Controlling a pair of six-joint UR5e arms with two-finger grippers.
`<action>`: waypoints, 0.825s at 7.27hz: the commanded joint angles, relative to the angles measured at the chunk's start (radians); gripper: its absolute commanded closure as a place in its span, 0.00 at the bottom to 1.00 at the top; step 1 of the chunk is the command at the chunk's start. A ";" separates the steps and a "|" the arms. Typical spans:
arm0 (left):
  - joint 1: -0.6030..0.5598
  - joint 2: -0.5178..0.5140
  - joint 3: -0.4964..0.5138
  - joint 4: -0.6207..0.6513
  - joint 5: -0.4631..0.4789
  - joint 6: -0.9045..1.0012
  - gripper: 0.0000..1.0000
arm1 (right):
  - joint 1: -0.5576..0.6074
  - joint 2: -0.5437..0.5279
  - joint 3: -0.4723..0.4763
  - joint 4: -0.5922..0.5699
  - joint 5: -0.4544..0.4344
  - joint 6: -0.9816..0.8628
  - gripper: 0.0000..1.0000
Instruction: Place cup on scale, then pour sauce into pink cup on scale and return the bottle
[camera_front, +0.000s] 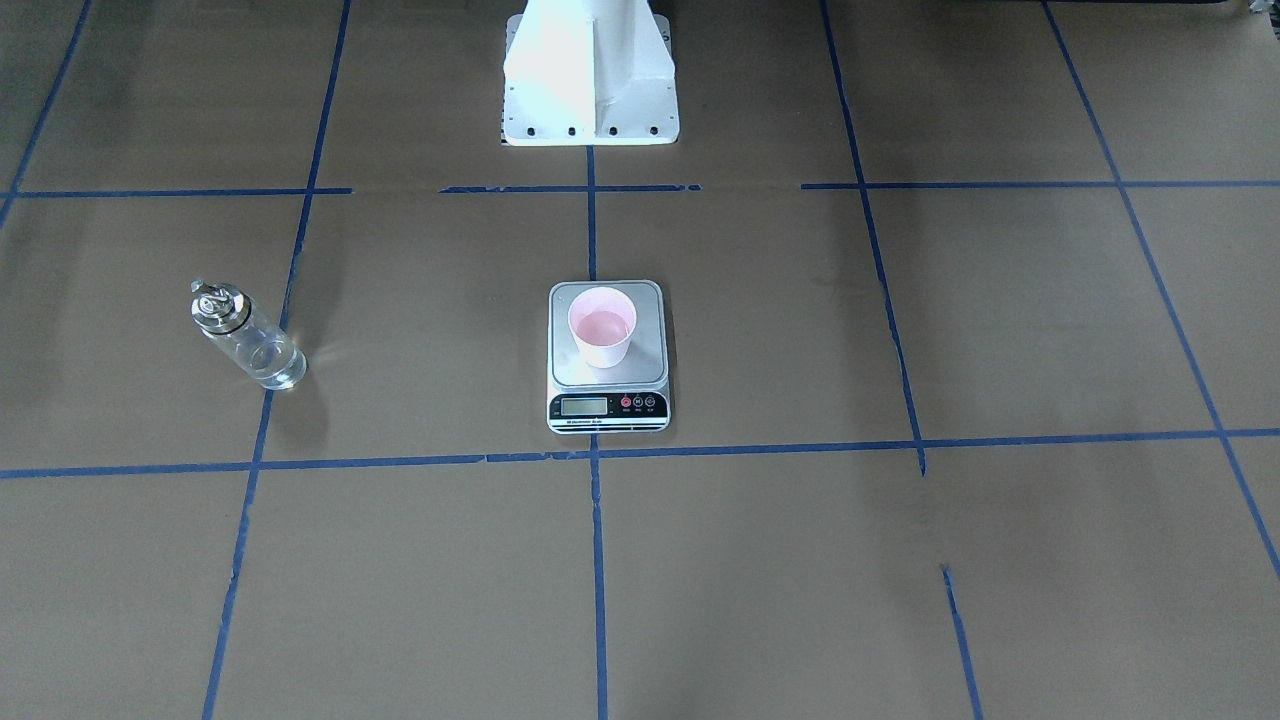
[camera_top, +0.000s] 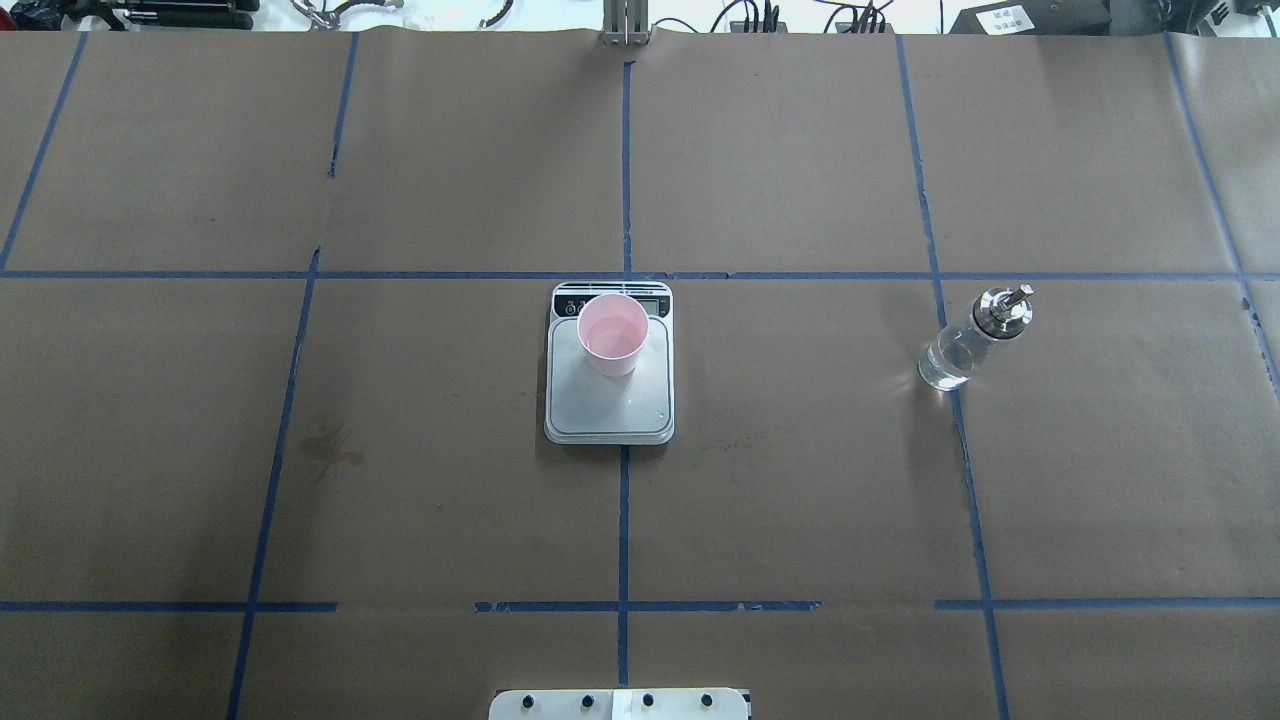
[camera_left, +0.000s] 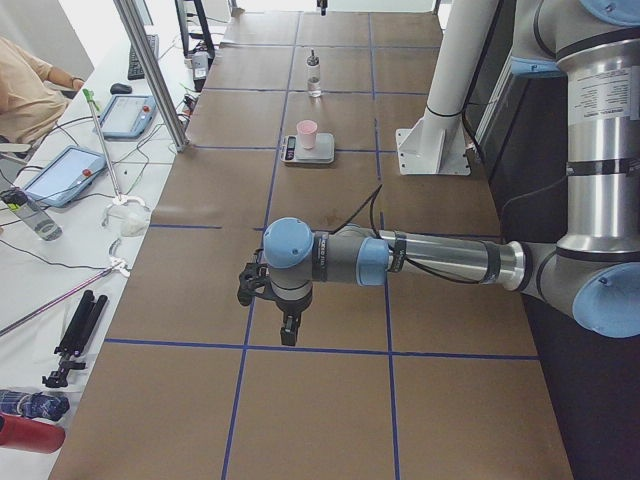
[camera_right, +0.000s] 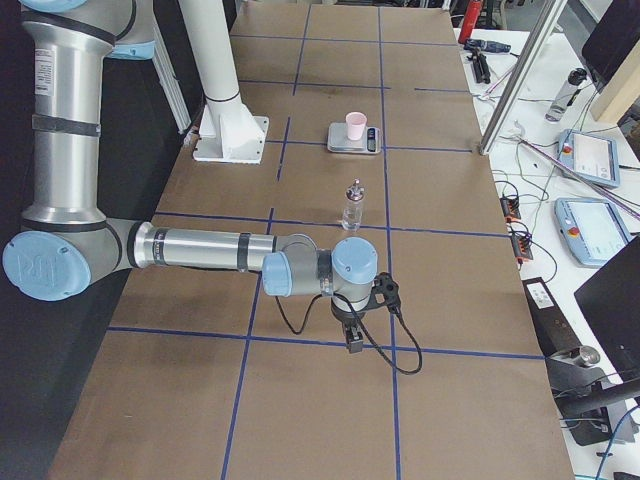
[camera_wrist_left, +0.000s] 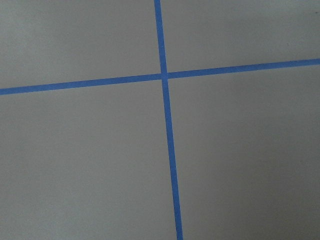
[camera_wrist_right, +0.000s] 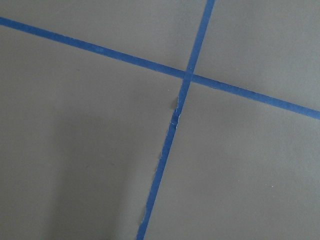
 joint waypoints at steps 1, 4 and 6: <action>0.002 -0.006 -0.012 -0.001 0.003 0.000 0.00 | -0.002 0.004 0.009 -0.002 0.006 0.003 0.00; 0.002 -0.003 -0.010 -0.007 0.003 -0.002 0.00 | -0.002 0.004 0.013 0.001 0.003 0.003 0.00; 0.002 -0.003 -0.013 -0.007 0.004 -0.005 0.00 | -0.003 0.004 0.013 0.004 0.000 0.003 0.00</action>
